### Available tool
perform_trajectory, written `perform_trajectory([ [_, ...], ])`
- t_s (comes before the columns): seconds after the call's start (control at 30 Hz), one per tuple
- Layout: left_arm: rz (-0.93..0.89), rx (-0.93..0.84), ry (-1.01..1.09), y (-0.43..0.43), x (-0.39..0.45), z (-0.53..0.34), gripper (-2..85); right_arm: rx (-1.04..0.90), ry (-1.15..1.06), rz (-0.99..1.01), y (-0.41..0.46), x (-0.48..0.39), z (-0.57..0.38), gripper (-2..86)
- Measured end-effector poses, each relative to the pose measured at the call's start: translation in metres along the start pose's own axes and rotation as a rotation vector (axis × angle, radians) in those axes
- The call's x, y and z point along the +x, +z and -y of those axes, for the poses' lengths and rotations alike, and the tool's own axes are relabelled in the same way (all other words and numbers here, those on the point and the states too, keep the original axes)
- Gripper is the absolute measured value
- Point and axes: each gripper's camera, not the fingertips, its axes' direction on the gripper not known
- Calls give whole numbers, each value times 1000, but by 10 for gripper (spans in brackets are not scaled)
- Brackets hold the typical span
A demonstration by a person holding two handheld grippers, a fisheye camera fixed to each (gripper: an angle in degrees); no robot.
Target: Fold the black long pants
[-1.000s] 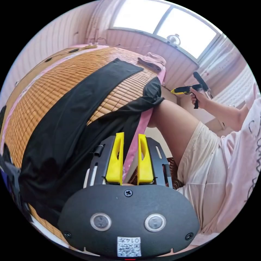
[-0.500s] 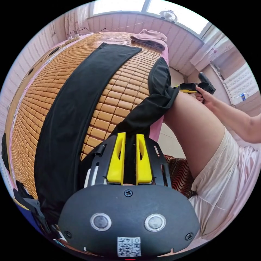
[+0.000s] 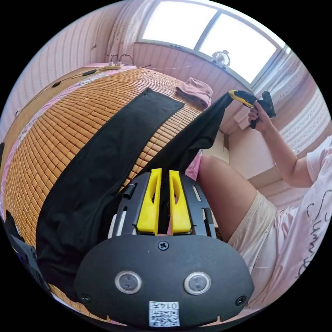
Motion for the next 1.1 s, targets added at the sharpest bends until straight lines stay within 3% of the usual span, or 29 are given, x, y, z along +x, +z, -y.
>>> perform_trajectory([
  [0.03, -2, 18, -43, -6, -11, -3, 54, -39, 29, -43, 18, 3, 12, -1],
  [0.13, 24, 24, -102, -22, -33, -19, 57, -72, 28, 81, 42, -6, 22, -1],
  [0.27, 27, -86, -129, -20, -42, -52, 67, -82, -45, -229, 55, -13, 7, -2],
  [0.37, 38, -89, -170, -31, -46, -83, 68, -129, -22, -352, 73, 5, 3, -4],
  [0.6, 107, 8, -513, -113, -97, -187, 71, 55, 118, -178, 20, 54, -38, 2],
  [0.7, 159, 77, -761, -160, -125, -259, 72, -40, 154, -157, 18, 80, -58, 15],
  [0.8, 175, 184, -992, -201, -140, -333, 82, -79, 253, -167, 24, 102, -68, 83],
  [0.83, 191, 205, -1069, -213, -143, -358, 91, -86, 314, -126, 28, 111, -70, 130],
  [0.9, 217, 208, -1186, -225, -148, -394, 107, -98, 347, -42, 34, 118, -70, 133],
  [1.0, 173, 256, -1325, -233, -151, -440, 118, -119, 365, -95, 31, 109, -63, 56],
  [1.1, 128, 303, -1367, -236, -149, -463, 120, -10, 194, -67, -2, 75, -56, 14],
])
